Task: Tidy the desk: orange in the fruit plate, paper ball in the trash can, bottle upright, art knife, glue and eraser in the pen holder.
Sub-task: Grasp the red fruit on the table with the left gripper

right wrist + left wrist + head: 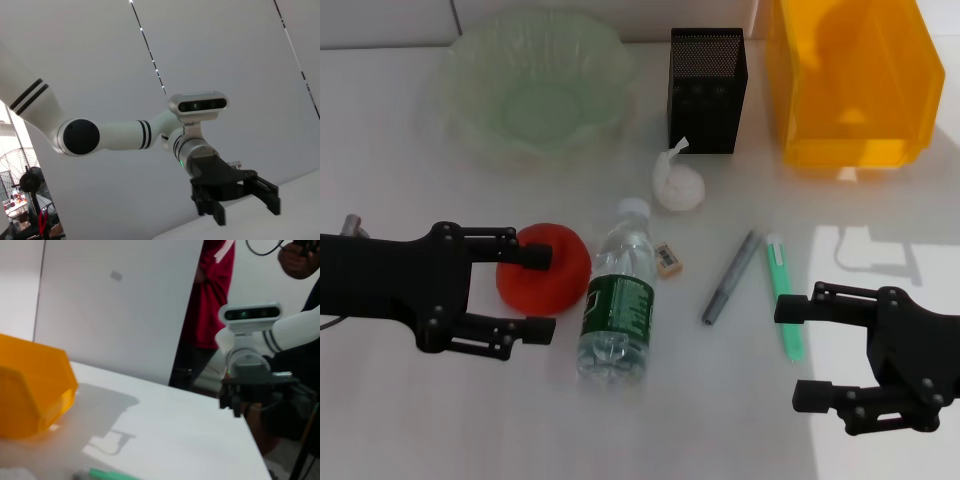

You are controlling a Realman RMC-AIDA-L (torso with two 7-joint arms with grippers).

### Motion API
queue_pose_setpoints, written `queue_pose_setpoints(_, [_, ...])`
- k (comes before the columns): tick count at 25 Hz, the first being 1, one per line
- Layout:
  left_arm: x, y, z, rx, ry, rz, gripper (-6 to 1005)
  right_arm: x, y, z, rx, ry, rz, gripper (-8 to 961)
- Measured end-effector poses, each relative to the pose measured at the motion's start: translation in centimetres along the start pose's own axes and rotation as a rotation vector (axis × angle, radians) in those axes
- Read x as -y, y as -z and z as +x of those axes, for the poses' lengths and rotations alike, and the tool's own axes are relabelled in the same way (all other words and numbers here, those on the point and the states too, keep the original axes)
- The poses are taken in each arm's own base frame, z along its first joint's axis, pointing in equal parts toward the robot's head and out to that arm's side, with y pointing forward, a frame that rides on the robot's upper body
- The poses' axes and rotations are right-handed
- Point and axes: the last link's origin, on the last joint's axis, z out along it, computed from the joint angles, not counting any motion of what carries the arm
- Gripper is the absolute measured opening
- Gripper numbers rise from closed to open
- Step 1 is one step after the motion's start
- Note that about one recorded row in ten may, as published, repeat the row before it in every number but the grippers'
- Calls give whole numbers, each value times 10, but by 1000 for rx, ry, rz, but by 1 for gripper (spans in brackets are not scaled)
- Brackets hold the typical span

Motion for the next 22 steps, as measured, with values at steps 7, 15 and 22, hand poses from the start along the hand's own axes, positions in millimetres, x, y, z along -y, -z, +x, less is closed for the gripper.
queue_pose_setpoints(7, [26, -7, -21, 115, 51, 177, 811, 2, 0, 3, -5, -8, 27, 815])
queue_pose_setpoints(15, [41, -18, -33, 174, 64, 277, 788, 2, -5, 7, 0, -17, 35, 814])
queue_pose_setpoints(22, [45, -20, -30, 151, 37, 304, 766, 3, -11, 8, 0, -23, 29, 814])
